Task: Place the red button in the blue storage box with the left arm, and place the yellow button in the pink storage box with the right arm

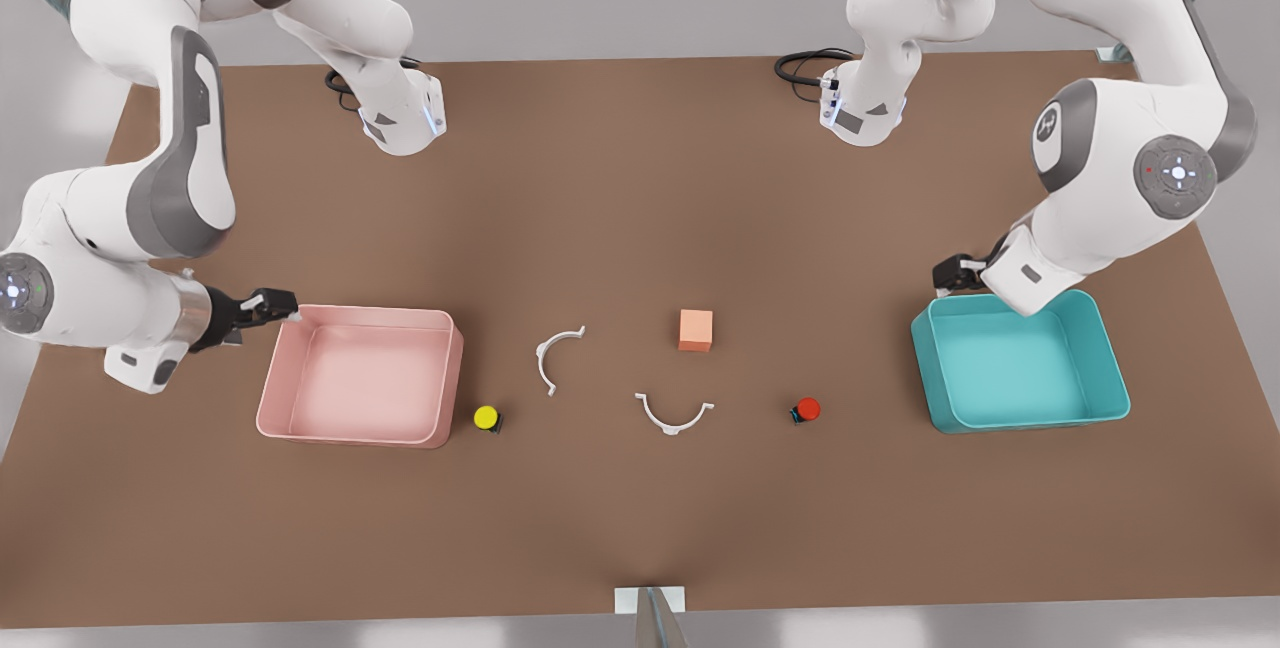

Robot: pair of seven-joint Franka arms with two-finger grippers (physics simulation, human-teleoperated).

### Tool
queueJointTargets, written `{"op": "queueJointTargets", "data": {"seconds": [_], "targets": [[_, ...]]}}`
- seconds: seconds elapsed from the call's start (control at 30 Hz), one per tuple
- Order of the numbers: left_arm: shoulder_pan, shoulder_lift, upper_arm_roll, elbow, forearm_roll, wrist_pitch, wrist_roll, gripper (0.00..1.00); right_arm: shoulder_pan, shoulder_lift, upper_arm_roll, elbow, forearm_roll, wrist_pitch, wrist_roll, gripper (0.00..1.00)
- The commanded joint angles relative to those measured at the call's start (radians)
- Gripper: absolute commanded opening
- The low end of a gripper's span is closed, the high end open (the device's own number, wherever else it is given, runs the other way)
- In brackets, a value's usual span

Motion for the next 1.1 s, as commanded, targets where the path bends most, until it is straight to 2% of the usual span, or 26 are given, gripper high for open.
{"op": "queueJointTargets", "data": {"seconds": [0.0, 0.1, 0.2, 0.23, 0.33, 0.47, 0.6, 0.73, 0.77, 0.9, 0.93, 1.03, 1.07], "targets": [[0.001, 0.001, 0.0, 0.001, 0.008, 0.031, 0.0, 1.0, 0.04, -0.01, 0.0, 0.008, -0.052, -0.01, 0.144, 1.0], [-0.051, 0.062, -0.002, 0.002, 0.011, 0.046, 0.028, 1.0, 0.051, -0.027, 0.002, 0.008, -0.051, -0.008, 0.174, 1.0], [-0.102, 0.177, -0.002, -0.006, -0.001, 0.24, 0.022, 1.0, 0.136, 0.0, -0.001, 0.01, -0.054, 0.051, 0.231, 1.0], [-0.105, 0.228, -0.003, -0.007, -0.002, 0.296, 0.026, 1.0, 0.178, 0.057, -0.001, 0.008, -0.052, 0.119, 0.217, 1.0], [-0.115, 0.299, -0.002, -0.098, -0.001, 0.536, 0.027, 1.0, 0.251, 0.155, 0.002, 0.004, -0.049, 0.306, -0.036, 1.0], [-0.157, 0.42, -0.002, -0.111, 0.001, 0.715, 0.017, 1.0, 0.285, 0.203, 0.0, 0.004, -0.105, 0.361, -0.324, 1.0], [-0.171, 0.495, -0.002, -0.113, -0.001, 0.781, 0.014, 1.0, 0.284, 0.286, -0.007, 0.03, -0.098, 0.476, -0.623, 1.0], [-0.186, 0.523, -0.002, -0.111, -0.002, 0.8, 0.013, 1.0, 0.409, 0.41, -0.018, 0.202, -0.102, 0.481, -0.666, 1.0], [-0.186, 0.539, -0.002, -0.111, -0.002, 0.8, 0.014, 1.0, 0.455, 0.445, -0.05, 0.252, -0.102, 0.447, -0.675, 1.0], [-0.178, 0.578, 0.0, -0.113, -0.002, 0.798, 0.022, 1.0, 0.442, 0.457, -0.056, 0.206, -0.08, 0.435, -0.744, 1.0], [-0.177, 0.579, 0.0, -0.114, -0.001, 0.798, 0.022, 0.99, 0.439, 0.457, -0.056, 0.203, -0.08, 0.433, -0.752, 1.0], [-0.178, 0.578, 0.0, -0.113, -0.001, 0.797, 0.02, 0.72, 0.414, 0.457, -0.056, 0.127, -0.08, 0.435, -0.751, 1.0], [-0.178, 0.578, 0.0, -0.113, -0.002, 0.797, 0.016, 0.7, 0.413, 0.457, -0.058, 0.119, -0.082, 0.44, -0.748, 1.0]]}}
